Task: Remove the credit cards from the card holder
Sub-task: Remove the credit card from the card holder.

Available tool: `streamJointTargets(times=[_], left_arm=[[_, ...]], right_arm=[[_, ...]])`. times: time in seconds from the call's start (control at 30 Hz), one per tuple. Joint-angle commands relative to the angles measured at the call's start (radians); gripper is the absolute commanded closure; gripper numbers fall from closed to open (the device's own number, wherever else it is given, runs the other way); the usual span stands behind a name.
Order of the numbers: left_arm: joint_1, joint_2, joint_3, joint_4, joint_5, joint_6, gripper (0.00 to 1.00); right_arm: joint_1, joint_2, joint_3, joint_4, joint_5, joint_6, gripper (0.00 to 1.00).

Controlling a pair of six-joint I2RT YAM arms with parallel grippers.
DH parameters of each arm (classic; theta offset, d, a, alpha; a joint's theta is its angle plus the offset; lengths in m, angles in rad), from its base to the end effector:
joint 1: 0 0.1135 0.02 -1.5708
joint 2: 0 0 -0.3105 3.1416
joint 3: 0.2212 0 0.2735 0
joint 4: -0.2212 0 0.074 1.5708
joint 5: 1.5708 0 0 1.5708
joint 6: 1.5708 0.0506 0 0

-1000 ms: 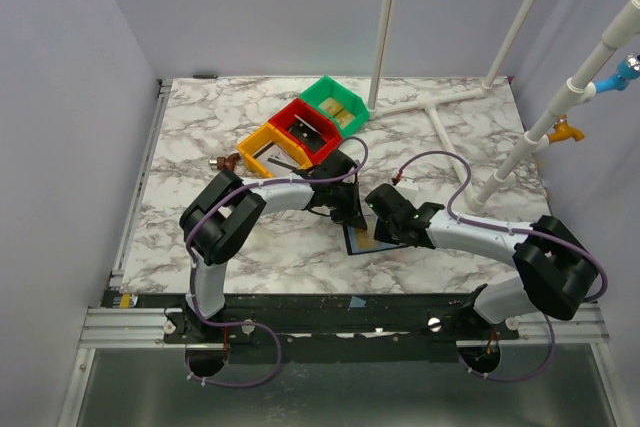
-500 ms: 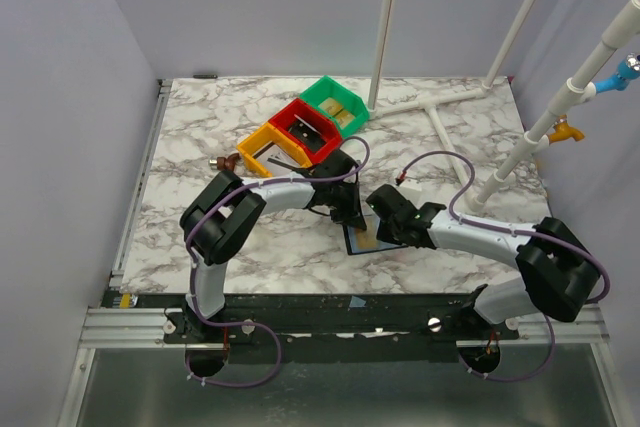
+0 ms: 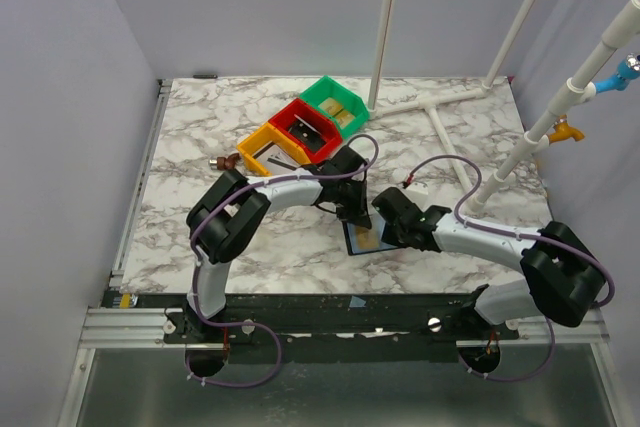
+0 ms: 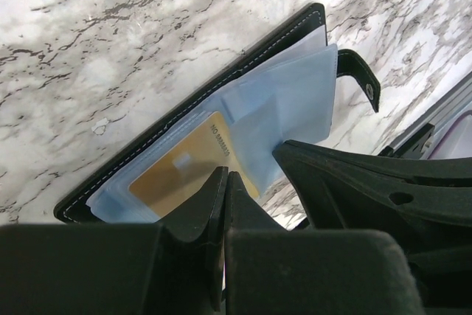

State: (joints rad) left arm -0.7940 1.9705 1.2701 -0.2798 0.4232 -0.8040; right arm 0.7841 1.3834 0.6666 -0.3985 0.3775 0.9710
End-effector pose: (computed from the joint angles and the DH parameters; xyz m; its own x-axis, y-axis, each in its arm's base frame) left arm 0.3009 -0.3358 0.1736 -0.9877 0.0682 -0.1407 0.1431 0.7569 -0.6377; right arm 0.1944 0.1676 0.1798 -0.8060 0.2798 -0.5216 0.2191 0.9596 0.1763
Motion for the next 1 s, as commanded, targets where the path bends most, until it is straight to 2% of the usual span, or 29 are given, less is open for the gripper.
streamJointTargets(times=[0.0, 0.6, 0.97], left_arm=[[-0.008, 0.03, 0.033, -0.028, -0.032, 0.014, 1.0], [-0.01, 0.106, 0.137, -0.067, -0.067, 0.014, 1.0], [-0.021, 0.093, 0.148, -0.036, 0.002, 0.026, 1.0]], right_arm=[[-0.017, -0.016, -0.029, -0.01, 0.01, 0.017, 0.99], [-0.052, -0.032, -0.065, 0.027, -0.058, 0.009, 0.99], [-0.053, -0.11, 0.003, -0.018, -0.047, -0.025, 0.99]])
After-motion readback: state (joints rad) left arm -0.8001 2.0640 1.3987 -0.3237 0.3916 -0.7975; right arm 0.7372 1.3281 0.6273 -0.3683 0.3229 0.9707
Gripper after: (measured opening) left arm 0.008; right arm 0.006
